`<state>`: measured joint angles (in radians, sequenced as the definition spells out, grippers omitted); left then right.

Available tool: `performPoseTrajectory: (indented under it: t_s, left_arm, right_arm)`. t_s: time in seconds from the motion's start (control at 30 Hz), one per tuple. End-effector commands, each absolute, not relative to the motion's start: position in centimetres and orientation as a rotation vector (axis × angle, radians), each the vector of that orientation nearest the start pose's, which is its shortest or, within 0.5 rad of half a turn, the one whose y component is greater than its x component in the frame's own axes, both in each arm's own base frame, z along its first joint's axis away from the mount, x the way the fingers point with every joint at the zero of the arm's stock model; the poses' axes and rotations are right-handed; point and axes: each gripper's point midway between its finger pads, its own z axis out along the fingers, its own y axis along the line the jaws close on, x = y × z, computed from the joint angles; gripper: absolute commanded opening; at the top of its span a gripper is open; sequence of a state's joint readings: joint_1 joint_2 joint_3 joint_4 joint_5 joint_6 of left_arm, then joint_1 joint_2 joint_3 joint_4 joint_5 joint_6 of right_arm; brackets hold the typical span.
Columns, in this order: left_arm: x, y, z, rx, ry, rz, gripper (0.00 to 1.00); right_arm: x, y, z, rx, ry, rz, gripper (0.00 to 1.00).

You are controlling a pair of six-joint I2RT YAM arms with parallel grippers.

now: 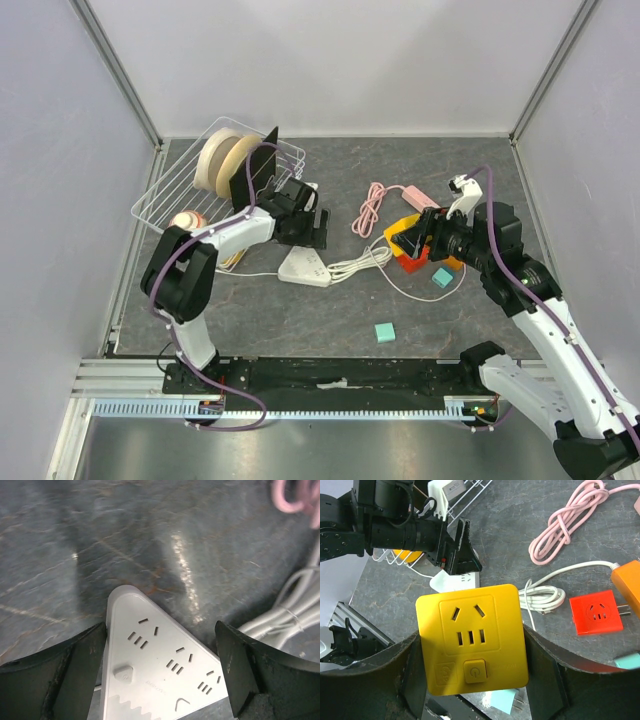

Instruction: Insert the plug

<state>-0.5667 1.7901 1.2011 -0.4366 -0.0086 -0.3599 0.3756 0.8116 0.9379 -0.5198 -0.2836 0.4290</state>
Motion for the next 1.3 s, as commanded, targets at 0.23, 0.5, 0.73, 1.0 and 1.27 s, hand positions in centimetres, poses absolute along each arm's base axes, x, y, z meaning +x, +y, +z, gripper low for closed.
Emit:
performPoseTrajectory:
  t_s: [0.23,0.5,0.73,1.0,1.27]
  left_arm:
    - [28.5,-32.4,7.0,0.921,2.454,-0.777,0.95]
    - [29.4,-31.6,11.2,0.854,2.32,-0.603,0.96]
    - [29.1,-28.9,20.0,0.725,1.914,-0.33,0.96]
    - [23.2,-33.6,24.5,0.769,1.533,-0.347,0.98]
    - [20.7,-36.7,27.6,0.756,1.213,-0.159,1.0]
  right_arm:
    - [23.6,16.4,27.5,-0.139,1.999,0.81,0.0]
    - [24.0,16.1,27.0,-0.003,2.027,0.825,0.0]
    - [24.6,15.2,24.9,0.344,2.081,0.847,0.0]
    - [24.6,15.3,24.7,0.653,2.088,0.944,0.0]
    - [23.9,16.1,25.4,0.73,2.111,0.993,0.0]
